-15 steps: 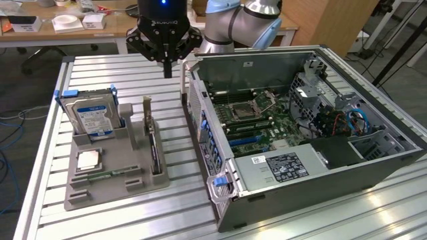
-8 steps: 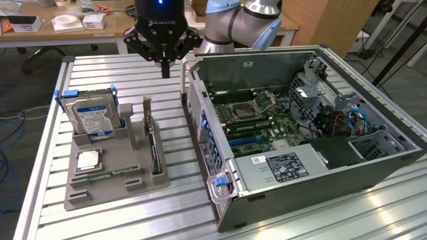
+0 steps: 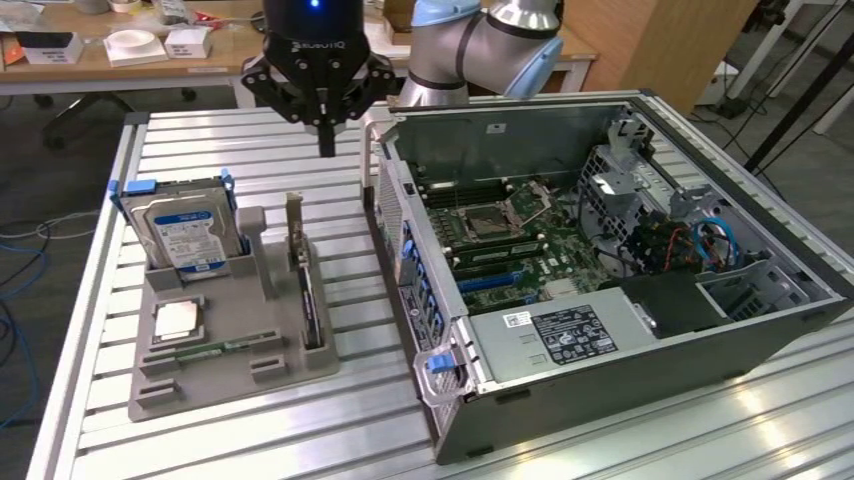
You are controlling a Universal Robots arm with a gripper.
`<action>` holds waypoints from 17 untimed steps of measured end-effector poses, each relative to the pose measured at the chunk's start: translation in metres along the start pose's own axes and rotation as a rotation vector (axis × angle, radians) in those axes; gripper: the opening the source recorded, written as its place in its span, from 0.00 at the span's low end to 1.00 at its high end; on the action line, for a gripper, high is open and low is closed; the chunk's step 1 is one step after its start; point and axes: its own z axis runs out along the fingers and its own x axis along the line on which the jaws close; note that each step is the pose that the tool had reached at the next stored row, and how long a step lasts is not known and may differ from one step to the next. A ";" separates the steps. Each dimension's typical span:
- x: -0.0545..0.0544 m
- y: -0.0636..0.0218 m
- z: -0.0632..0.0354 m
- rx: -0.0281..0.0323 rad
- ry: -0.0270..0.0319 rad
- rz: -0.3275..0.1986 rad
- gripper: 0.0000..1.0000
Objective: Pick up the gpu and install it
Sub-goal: 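Reach for the gpu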
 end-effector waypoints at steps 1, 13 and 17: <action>0.000 0.0000 0.0000 0.0000 0.0000 0.000 0.11; 0.009 -0.0007 -0.0002 0.0000 0.0000 0.000 0.11; 0.012 -0.0020 -0.0003 0.0000 -0.0001 0.000 0.11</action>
